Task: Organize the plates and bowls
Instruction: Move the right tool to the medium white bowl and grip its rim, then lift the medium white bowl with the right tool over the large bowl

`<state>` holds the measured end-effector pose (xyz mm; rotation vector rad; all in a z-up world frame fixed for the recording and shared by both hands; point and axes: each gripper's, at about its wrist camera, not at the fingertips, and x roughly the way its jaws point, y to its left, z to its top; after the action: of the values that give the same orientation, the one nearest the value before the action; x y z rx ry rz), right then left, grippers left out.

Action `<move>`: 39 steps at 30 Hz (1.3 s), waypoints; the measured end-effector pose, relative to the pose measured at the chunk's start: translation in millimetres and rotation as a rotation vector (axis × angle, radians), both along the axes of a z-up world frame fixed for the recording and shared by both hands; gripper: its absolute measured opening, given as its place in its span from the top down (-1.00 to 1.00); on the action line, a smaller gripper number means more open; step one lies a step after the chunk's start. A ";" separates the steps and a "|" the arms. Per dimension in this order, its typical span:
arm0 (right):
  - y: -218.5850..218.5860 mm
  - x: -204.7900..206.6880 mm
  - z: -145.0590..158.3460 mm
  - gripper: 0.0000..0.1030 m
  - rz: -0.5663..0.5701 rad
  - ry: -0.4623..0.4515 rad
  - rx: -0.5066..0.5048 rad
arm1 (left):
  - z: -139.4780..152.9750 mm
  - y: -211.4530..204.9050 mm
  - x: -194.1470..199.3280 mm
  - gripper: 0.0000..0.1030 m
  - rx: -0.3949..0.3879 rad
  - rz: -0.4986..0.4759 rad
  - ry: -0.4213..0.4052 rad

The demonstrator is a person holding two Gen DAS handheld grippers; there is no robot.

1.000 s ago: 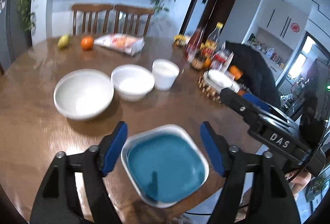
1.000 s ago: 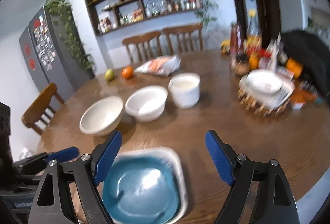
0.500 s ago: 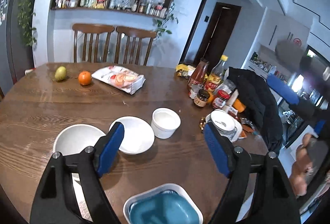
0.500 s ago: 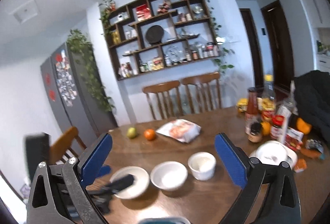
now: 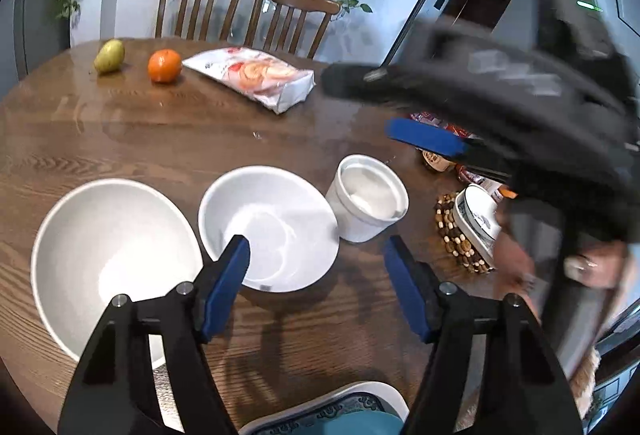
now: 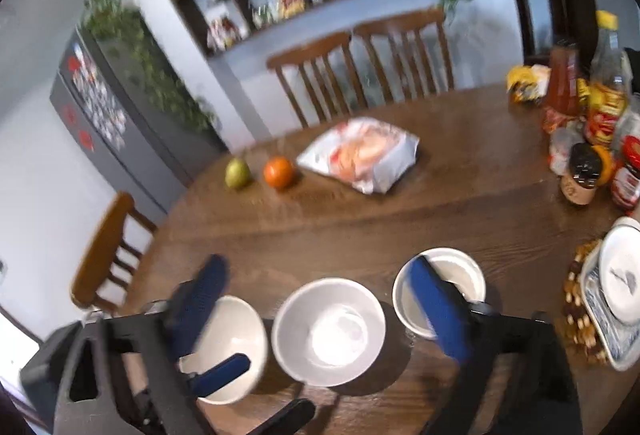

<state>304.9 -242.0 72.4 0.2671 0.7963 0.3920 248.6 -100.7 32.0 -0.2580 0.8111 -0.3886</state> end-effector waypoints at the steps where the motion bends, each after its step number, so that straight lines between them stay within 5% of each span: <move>1: 3.6 8.3 -9.0 -0.45 0.021 0.016 -0.017 | -3.4 0.2 0.5 -0.28 -0.002 -0.001 0.005; 4: 8.2 26.8 -33.6 0.09 0.015 0.093 -0.096 | -12.1 0.5 1.0 -0.17 0.010 0.007 0.024; 6: 12.6 34.7 -46.1 0.18 0.022 0.124 -0.132 | -17.1 2.3 2.4 -0.10 0.007 0.013 0.047; 14: 31.3 37.4 -60.9 0.18 0.093 0.133 -0.204 | -32.0 -2.1 7.1 0.08 0.006 0.018 0.104; 39: 45.3 44.9 -77.8 0.18 0.100 0.168 -0.317 | -42.7 7.5 11.9 0.04 0.020 0.060 0.180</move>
<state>349.8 -196.7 -5.4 -0.0372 1.0253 0.3339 260.5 -93.2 -10.7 -0.3012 0.9810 -0.3036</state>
